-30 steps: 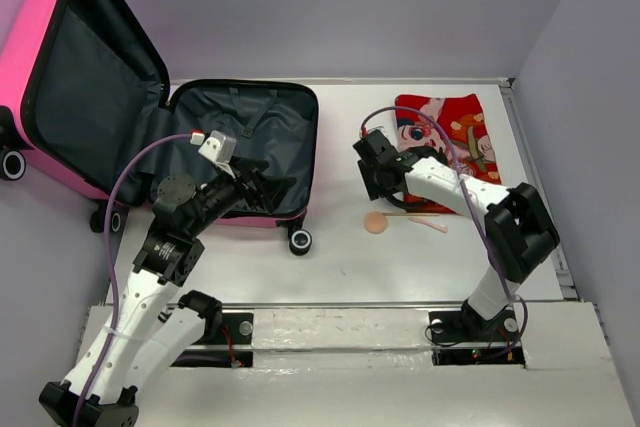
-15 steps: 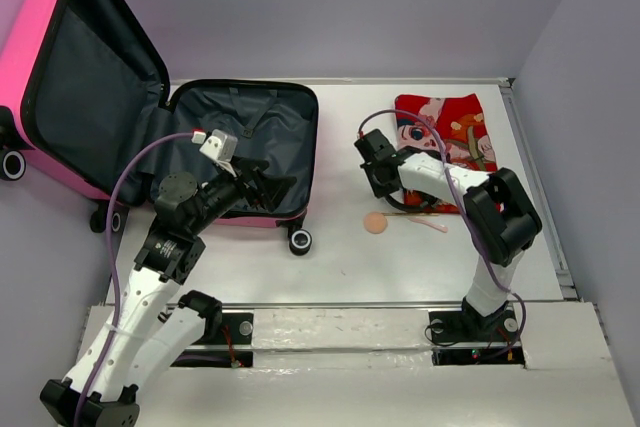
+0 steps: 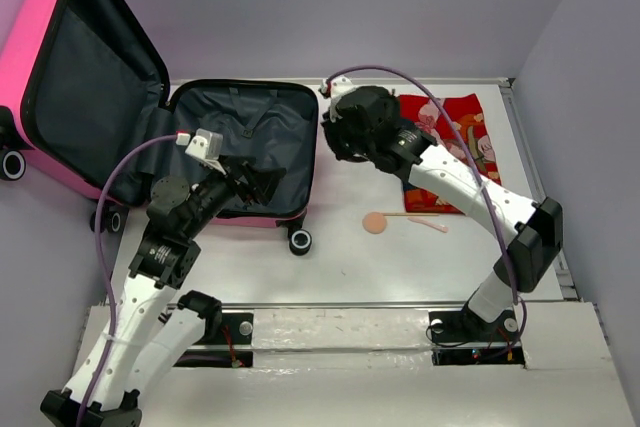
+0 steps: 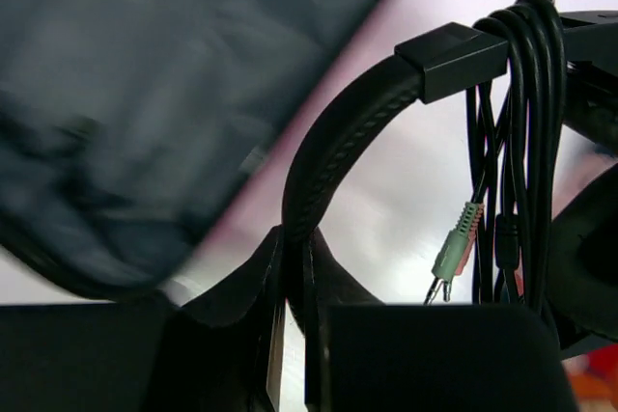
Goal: Pack the luggage
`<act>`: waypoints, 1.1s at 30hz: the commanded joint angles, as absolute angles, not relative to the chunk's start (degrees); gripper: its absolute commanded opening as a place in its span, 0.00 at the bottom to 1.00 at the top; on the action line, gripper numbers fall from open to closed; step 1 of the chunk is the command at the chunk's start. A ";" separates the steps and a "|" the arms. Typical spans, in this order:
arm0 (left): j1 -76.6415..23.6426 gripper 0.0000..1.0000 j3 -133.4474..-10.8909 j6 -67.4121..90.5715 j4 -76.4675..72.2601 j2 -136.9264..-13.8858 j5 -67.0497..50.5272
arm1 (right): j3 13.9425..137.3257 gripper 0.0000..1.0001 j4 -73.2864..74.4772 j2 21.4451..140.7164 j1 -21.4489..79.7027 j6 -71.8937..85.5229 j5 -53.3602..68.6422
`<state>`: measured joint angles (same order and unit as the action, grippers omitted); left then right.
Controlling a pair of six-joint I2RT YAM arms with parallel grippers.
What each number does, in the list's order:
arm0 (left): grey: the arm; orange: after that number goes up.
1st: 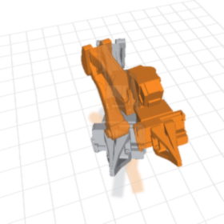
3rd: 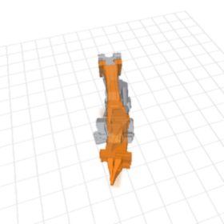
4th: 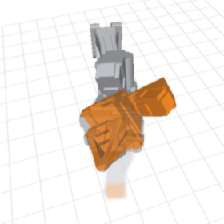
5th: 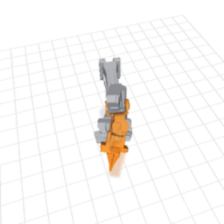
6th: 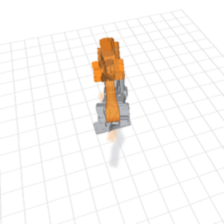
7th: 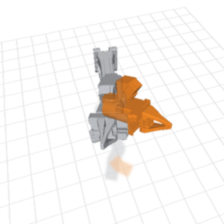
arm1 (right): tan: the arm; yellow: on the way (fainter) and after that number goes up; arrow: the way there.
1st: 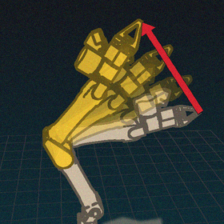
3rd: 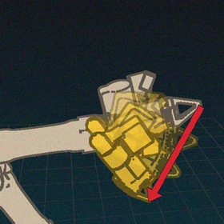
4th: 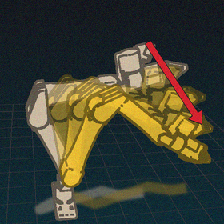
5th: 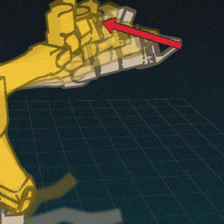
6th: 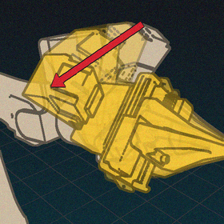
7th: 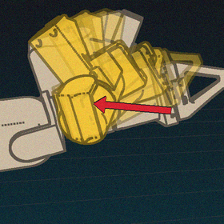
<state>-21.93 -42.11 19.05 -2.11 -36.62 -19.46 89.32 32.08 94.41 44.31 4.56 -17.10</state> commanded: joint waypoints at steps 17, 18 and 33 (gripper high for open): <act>-21.27 0.99 -45.44 19.34 -0.79 -30.76 -9.14 | 110.07 0.84 18.19 110.33 48.34 14.68 8.20; -21.36 0.99 -45.35 19.42 -0.88 -30.76 -9.40 | 106.91 0.83 18.19 107.69 48.34 14.42 5.82; -21.88 0.99 -44.21 19.69 -2.46 -32.69 -12.92 | 45.46 0.70 20.74 75.05 44.57 37.69 -18.02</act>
